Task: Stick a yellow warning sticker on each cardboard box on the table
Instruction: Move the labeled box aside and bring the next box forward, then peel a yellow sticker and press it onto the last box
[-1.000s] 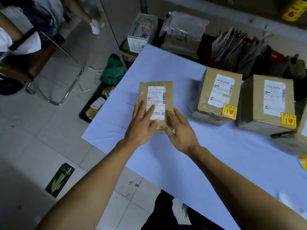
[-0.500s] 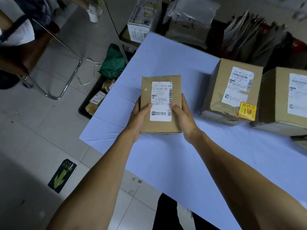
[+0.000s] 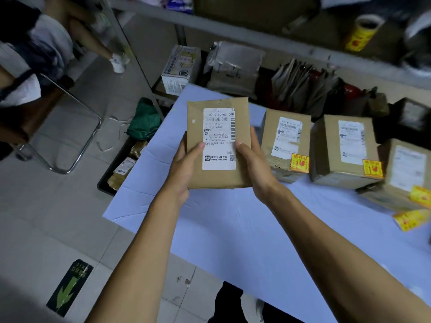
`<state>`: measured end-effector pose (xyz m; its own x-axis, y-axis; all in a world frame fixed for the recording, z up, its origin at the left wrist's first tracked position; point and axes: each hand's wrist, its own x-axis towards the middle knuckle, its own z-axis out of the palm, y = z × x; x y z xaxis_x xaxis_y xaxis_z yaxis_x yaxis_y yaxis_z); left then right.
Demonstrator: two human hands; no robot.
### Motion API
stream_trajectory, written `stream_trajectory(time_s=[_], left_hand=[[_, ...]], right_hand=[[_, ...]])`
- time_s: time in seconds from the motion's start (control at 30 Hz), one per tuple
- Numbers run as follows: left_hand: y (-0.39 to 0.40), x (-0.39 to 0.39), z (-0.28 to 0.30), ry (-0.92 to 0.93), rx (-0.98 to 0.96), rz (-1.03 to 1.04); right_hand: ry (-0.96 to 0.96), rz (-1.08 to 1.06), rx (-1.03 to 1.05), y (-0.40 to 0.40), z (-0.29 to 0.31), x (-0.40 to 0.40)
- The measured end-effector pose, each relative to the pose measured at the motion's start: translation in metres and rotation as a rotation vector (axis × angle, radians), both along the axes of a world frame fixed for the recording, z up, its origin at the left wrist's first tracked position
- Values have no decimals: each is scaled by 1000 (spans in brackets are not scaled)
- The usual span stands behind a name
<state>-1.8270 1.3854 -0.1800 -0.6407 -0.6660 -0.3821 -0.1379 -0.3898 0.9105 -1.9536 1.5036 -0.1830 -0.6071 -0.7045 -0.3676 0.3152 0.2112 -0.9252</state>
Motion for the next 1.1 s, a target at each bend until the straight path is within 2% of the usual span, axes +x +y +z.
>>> stream_trajectory(time_s=[0.3,0.5,0.67,0.83,1.1], left_hand=[[95,-40,45,110,-6,-148],[186,-68,39,102,-16,-296],[260,-85,11,34,2,-426],[316,-94,-20,-69,-31,-530],[343,-83,-59,-272,-130,-559]], right_hand=[[8,-151,-87,112,44,-20],[34,-248,-69,219,46,-26],[31,-369,-3,301,30,-26],[-51,-461,89,364,-4,-22],[-129,-361,260,397,-51,-17]])
